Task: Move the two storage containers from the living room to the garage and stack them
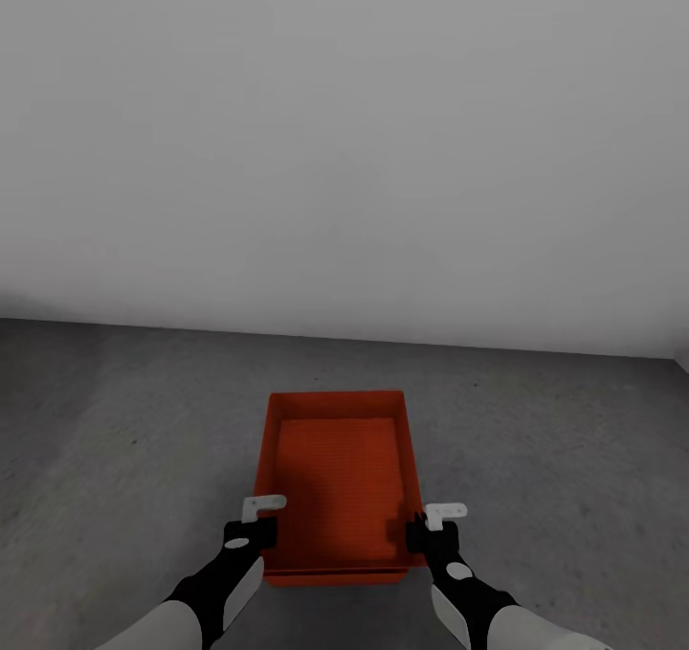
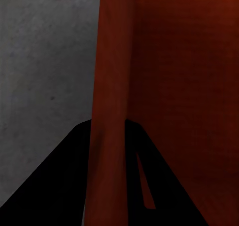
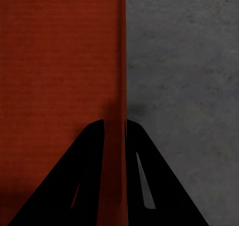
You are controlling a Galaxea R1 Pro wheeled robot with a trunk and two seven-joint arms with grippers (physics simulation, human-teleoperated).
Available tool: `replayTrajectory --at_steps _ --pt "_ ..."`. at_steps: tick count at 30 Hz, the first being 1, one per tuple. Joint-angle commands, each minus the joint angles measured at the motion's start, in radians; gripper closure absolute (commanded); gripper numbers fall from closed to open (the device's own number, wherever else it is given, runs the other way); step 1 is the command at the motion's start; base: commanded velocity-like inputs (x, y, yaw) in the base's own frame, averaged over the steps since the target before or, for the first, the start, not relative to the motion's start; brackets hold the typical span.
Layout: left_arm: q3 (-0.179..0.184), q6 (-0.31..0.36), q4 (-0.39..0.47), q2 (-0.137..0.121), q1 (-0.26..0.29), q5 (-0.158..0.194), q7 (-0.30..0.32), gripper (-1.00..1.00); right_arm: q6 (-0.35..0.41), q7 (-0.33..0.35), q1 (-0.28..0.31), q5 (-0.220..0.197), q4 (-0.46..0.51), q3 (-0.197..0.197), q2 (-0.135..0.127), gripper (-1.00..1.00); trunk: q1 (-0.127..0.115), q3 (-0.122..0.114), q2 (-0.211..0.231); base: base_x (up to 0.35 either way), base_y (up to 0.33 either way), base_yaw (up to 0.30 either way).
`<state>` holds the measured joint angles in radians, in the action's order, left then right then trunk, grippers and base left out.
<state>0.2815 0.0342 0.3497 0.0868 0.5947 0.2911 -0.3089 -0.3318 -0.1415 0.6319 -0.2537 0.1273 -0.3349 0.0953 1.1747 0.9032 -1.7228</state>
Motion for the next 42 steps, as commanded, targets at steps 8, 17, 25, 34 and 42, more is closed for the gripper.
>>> replayTrajectory --at_steps 8,17,25,34,42 --pt "-0.054 0.004 0.004 -0.004 0.001 -0.012 -0.010 1.00 -0.006 -0.001 0.000 -0.016 -0.019 0.011 -0.009 1.00 0.000 0.001 0.000 0.000 0.000 0.000" --pt "-0.054 0.004 0.005 -0.004 0.001 -0.012 -0.011 1.00 -0.006 -0.001 0.000 -0.016 -0.019 0.011 -0.009 1.00 0.000 0.001 0.000 0.000 0.001 0.000" --pt "-0.054 0.004 0.005 -0.004 0.002 -0.011 -0.011 1.00 -0.006 -0.001 0.000 -0.016 -0.019 0.011 -0.009 1.00 0.000 0.001 0.000 0.000 0.036 0.000" --pt "-0.054 0.004 0.005 -0.004 0.001 -0.010 -0.011 1.00 -0.006 -0.001 0.000 -0.016 -0.019 0.011 -0.009 1.00 0.000 0.001 0.000 0.000 0.023 0.000" --pt "-0.054 0.004 0.005 -0.004 0.002 -0.011 -0.011 1.00 -0.006 -0.001 0.000 -0.016 -0.019 0.011 -0.009 1.00 0.000 0.001 0.000 0.000 0.084 0.000"
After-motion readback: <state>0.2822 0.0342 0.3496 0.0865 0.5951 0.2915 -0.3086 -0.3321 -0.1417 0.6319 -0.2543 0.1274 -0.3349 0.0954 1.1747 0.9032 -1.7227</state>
